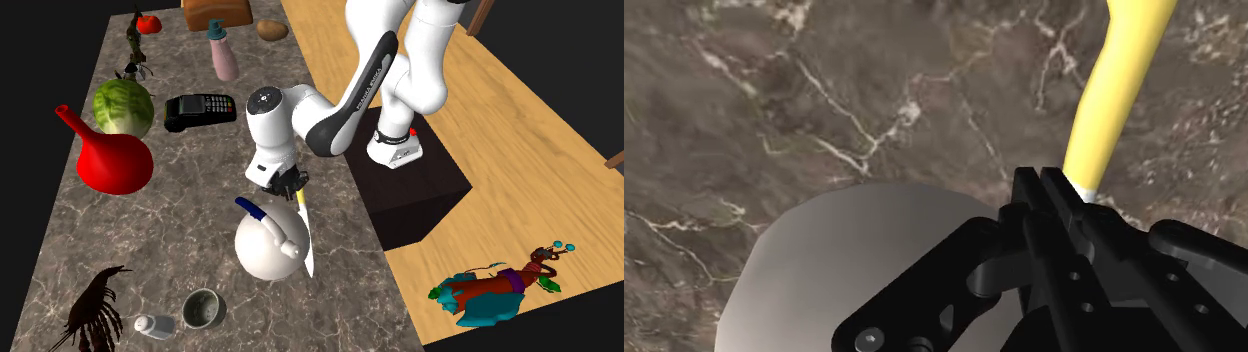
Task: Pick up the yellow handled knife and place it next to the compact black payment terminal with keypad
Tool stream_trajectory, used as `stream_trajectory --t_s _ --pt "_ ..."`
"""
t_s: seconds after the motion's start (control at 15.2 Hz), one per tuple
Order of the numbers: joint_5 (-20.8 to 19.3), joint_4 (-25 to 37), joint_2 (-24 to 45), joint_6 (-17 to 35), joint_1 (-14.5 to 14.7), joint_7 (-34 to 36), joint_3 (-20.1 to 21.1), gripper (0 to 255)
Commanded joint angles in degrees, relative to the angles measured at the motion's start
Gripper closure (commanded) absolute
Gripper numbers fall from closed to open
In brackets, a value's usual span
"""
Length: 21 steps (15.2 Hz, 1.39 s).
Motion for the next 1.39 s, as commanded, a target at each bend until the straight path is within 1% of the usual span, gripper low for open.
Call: stream_trajectory --t_s 0.0,0.26,0.33,0.73,0.79,1.25,1.32 --pt "0.00 0.00 0.00 0.00 0.00 0.00 0.00 255" --pt "0.00 0.00 0.00 0.00 0.00 0.00 0.00 255" --pt "0.00 0.00 0.00 0.00 0.00 0.00 0.00 0" --pt "-5.30 -10.35 -9.80 -0.26 -3.66 16.44 -0.60 0" --pt "-5.49 -10.81 -10.30 -0.35 -3.92 17.18 -0.50 0" --pt "-6.01 -13.27 -5.87 6.52 -4.13 17.58 -0.32 0" --pt "-6.01 -13.29 -5.89 6.52 -4.13 17.57 -0.32 0"
